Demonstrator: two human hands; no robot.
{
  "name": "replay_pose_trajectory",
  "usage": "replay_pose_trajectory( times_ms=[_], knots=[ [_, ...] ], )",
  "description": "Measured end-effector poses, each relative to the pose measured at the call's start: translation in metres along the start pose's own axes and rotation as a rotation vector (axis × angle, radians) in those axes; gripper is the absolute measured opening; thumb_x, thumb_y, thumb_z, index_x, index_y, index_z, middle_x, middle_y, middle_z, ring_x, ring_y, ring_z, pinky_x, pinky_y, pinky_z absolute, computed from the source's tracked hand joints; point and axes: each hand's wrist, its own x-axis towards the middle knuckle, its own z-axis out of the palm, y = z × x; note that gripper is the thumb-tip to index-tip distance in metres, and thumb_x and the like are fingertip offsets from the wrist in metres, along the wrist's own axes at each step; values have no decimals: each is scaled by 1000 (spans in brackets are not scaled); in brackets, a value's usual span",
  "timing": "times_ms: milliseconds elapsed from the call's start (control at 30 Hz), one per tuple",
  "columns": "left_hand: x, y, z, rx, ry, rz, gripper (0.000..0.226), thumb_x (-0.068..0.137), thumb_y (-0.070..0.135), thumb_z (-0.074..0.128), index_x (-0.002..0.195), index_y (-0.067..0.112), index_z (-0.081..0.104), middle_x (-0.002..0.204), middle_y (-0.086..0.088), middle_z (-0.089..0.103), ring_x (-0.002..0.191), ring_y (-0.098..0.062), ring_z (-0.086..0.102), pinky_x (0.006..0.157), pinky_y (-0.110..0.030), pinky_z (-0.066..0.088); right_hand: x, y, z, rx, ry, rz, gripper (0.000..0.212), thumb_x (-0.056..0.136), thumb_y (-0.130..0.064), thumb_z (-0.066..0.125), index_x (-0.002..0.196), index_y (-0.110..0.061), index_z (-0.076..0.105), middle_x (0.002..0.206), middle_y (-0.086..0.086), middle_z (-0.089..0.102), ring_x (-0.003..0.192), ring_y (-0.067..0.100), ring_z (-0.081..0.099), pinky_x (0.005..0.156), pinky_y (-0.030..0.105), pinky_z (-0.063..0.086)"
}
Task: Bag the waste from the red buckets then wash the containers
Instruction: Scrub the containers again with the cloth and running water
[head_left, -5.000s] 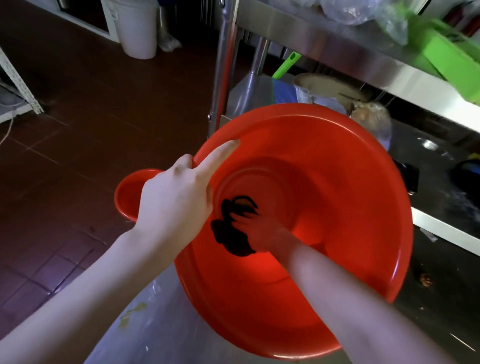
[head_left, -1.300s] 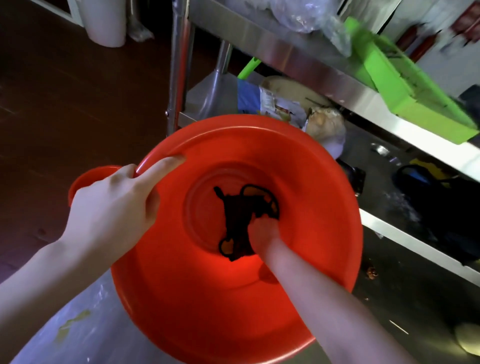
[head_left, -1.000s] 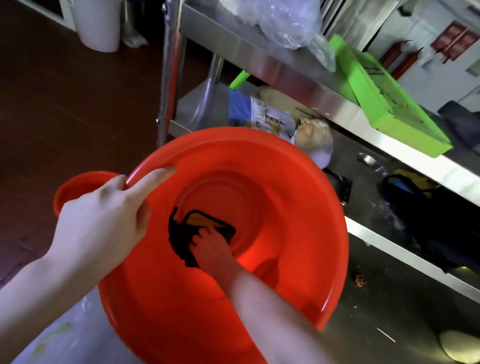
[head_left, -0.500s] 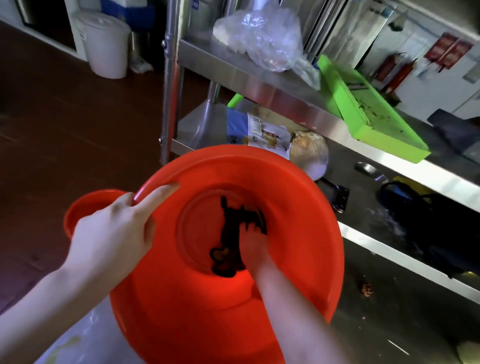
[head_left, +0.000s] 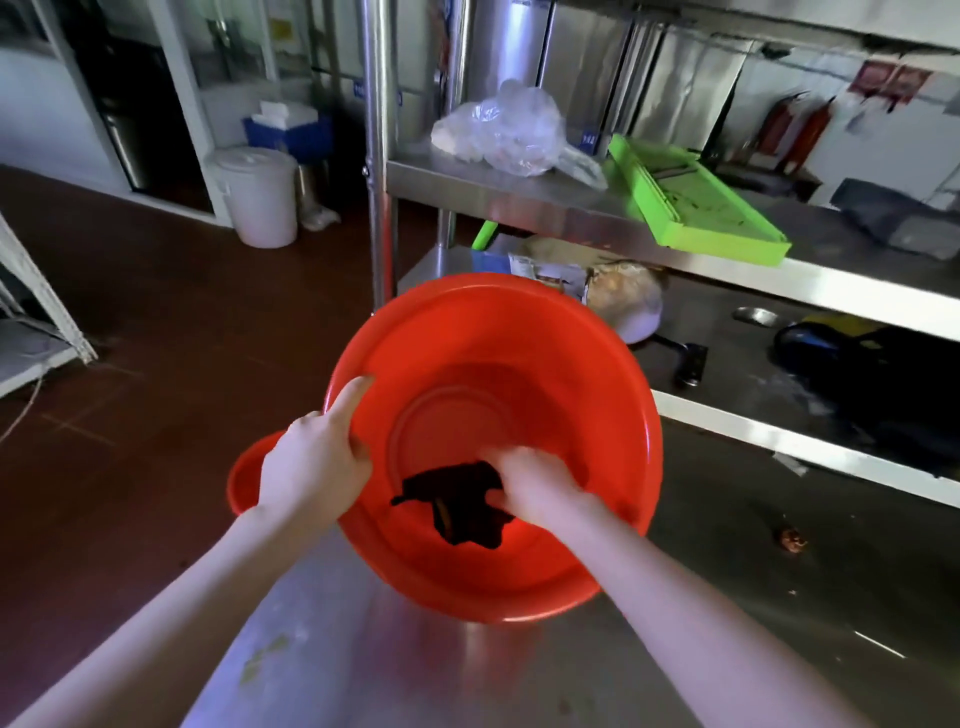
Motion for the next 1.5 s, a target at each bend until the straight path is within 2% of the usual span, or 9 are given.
replay_pose_trajectory(
  times_ms=[367, 667, 733, 800, 900, 1000, 1067, 1233, 1500],
  knots=[
    [-5, -5, -8, -159, -96, -296, 73, 74, 18, 57, 138, 45, 34, 76, 2, 53, 61, -21, 60, 53, -31, 53, -89, 14, -106, 294, 787, 19, 40, 68, -41, 56, 107, -34, 56, 94, -10, 64, 87, 17, 60, 68, 31, 50],
    [-14, -15, -8, -262, -196, -404, 64, 80, 37, 59, 141, 34, 40, 85, 2, 62, 55, -16, 68, 54, -25, 52, -115, 32, -121, 325, 841, 52, 44, 69, -44, 53, 110, -32, 59, 97, -7, 68, 91, 24, 63, 75, 38, 53],
    [-24, -20, -9, -195, -264, -381, 66, 84, 56, 53, 144, 38, 33, 108, -6, 58, 83, -23, 68, 74, -34, 57, -119, 37, -121, 350, 854, 67, 44, 70, -43, 52, 112, -31, 59, 99, -5, 68, 93, 25, 63, 78, 40, 53],
    [-36, -23, -8, 15, -229, -305, 77, 79, 78, 38, 145, 39, 32, 130, -13, 38, 121, -32, 44, 96, -46, 47, -123, 42, -121, 384, 883, 93, 46, 70, -43, 52, 113, -29, 60, 100, -3, 69, 93, 26, 64, 78, 41, 53],
    [-59, -9, -15, 156, 49, 104, 71, 85, 77, 33, 137, 30, 48, 144, -11, 35, 138, -34, 26, 106, -54, 33, -132, 50, -121, 467, 896, 107, 44, 73, -39, 56, 115, -27, 61, 97, -3, 68, 89, 21, 63, 78, 39, 53],
    [-69, 8, -16, 84, -11, 661, 62, 91, 66, 39, 136, 26, 53, 131, -1, 56, 129, -26, 47, 107, -45, 35, -142, 56, -118, 506, 925, 74, 39, 75, -30, 58, 114, -26, 63, 94, -4, 68, 86, 14, 62, 77, 35, 52],
    [-70, 18, -10, 111, -150, 849, 62, 92, 61, 44, 142, 25, 47, 115, 5, 62, 107, -18, 60, 99, -35, 43, -150, 59, -115, 522, 926, 66, 38, 75, -31, 56, 112, -28, 61, 90, -9, 66, 81, 10, 59, 74, 32, 51],
    [-64, 31, 5, 223, -15, 930, 55, 88, 61, 47, 128, 26, 62, 71, 8, 64, 52, -16, 61, 43, -23, 45, -166, 66, -104, 518, 915, 129, 37, 83, -23, 56, 117, -37, 50, 89, -4, 64, 69, 19, 60, 66, 39, 51],
    [-21, 22, -18, 57, 144, 736, 53, 86, 69, 45, 111, 26, 65, 65, 7, 66, 56, -22, 66, 48, -26, 44, -189, 54, -106, 641, 971, 225, 28, 86, -29, 48, 114, -34, 52, 85, -13, 63, 74, 6, 59, 62, 21, 45]
  ],
)
